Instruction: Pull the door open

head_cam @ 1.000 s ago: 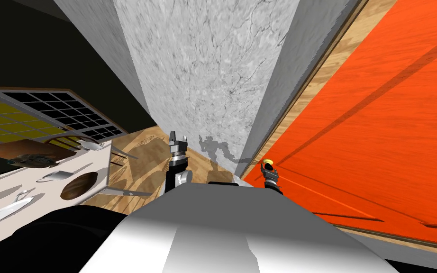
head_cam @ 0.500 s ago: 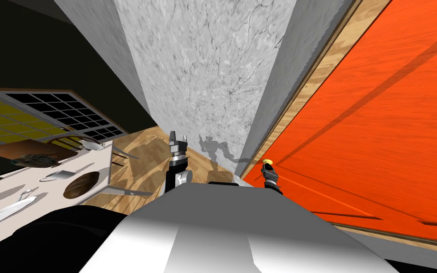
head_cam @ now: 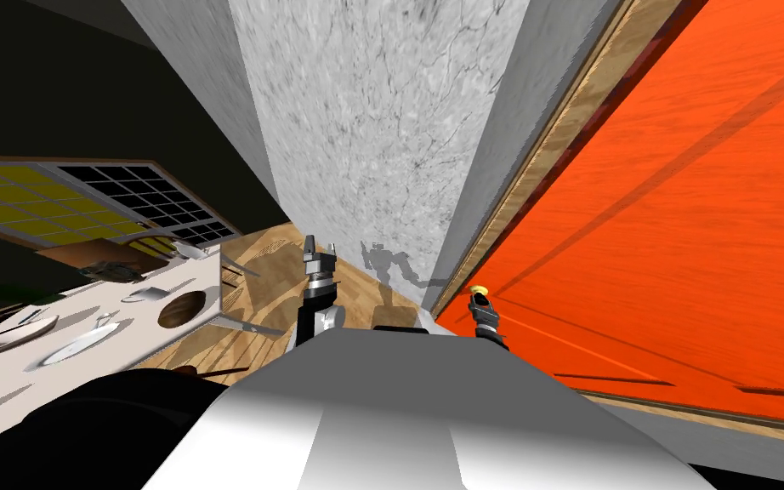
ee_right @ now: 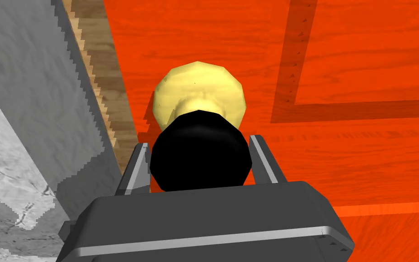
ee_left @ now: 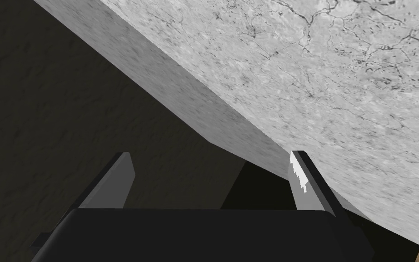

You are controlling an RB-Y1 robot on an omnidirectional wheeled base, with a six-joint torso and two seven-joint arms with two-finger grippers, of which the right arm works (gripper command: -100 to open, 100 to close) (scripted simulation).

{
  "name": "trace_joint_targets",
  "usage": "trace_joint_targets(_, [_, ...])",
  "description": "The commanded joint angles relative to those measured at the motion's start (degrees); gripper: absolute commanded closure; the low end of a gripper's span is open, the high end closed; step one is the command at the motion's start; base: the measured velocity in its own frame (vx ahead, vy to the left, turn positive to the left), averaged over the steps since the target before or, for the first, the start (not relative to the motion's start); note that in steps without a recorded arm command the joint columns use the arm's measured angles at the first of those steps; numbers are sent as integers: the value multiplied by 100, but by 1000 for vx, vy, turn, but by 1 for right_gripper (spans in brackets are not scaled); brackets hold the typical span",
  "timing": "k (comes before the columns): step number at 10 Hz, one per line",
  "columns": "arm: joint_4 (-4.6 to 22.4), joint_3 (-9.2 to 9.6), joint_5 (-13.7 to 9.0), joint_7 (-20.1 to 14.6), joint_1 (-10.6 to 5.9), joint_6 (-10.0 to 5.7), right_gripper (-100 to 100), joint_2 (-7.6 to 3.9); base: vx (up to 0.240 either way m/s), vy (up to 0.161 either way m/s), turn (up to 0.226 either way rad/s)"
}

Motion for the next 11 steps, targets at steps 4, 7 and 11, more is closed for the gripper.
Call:
trace_joint_targets(4, [-110,367,158,-327,138,-115,100,-218,-212,-19,107])
trace_joint_targets(7, [-131,496,219,-421,208,-162,100,-289,-158,6,60])
trace_joint_targets(11, [-181,799,380,-708,359,-395,100,-523,-243,-23,115])
